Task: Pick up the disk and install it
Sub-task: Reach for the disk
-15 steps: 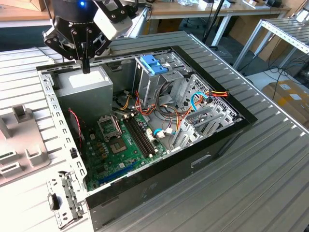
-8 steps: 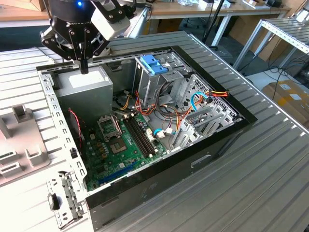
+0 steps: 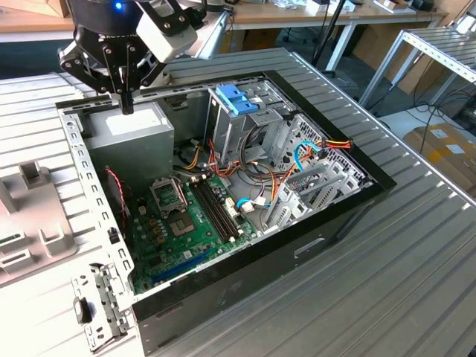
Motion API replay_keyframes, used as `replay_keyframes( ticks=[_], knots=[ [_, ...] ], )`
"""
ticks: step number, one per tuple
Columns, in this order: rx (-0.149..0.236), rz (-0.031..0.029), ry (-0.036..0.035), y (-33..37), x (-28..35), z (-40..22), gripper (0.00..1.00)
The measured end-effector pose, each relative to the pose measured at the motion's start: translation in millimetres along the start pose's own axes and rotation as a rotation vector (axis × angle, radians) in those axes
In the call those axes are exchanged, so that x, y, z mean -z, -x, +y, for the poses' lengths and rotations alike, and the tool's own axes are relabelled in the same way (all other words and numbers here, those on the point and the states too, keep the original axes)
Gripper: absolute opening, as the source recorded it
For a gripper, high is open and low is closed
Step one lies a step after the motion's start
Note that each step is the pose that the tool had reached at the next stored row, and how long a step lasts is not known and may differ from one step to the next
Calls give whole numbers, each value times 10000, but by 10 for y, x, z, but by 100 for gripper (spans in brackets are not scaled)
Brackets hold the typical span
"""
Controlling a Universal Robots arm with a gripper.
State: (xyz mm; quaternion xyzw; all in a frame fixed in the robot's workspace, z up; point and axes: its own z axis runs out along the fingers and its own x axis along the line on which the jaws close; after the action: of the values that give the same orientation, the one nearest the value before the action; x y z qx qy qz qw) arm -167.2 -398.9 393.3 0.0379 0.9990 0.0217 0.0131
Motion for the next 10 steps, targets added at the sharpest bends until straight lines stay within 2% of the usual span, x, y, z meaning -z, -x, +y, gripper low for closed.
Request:
replay_keyframes(
  ticks=[10],
  knots=[
    [0,0,0,-70,2,-5,11]
  ],
)
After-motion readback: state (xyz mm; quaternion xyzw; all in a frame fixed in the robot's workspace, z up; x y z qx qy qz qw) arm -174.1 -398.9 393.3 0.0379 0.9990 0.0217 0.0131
